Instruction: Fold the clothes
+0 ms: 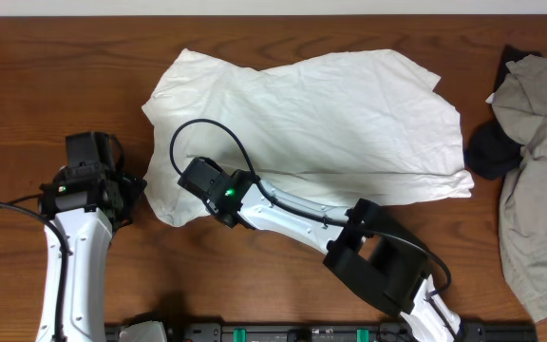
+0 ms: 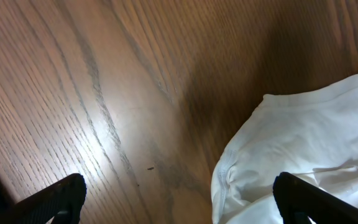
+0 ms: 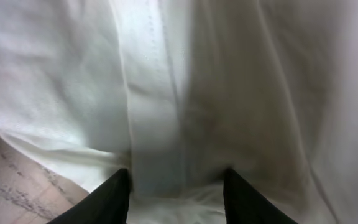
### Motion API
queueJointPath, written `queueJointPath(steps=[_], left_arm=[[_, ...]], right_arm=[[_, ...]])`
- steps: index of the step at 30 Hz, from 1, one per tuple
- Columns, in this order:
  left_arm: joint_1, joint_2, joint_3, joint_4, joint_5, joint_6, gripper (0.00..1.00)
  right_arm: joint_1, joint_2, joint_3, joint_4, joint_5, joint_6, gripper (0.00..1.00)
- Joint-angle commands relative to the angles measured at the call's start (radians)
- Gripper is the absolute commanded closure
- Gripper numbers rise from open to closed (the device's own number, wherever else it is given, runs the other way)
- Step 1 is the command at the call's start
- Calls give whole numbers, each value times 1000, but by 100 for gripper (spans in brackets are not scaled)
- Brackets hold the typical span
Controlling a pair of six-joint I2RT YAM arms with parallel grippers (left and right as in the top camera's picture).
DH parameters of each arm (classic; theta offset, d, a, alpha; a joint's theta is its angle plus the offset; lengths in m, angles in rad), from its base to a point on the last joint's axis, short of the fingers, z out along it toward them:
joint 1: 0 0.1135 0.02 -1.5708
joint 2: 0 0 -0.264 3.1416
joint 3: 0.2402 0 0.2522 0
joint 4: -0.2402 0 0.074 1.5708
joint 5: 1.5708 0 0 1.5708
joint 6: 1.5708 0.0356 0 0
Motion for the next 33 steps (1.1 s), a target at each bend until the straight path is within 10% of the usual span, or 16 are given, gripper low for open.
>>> queueJointPath(steps=[1,19,33], left_arm=[[5,2,-6,-3,-23,6,2],[5,2,-6,-4,-23,6,2],[5,2,-6,-4,-23,6,2]], right_arm=[[-5,9,18,3,32,-5,56],[-13,9,18,52,30,42,99],[-117,9,40,113,103,59,99]])
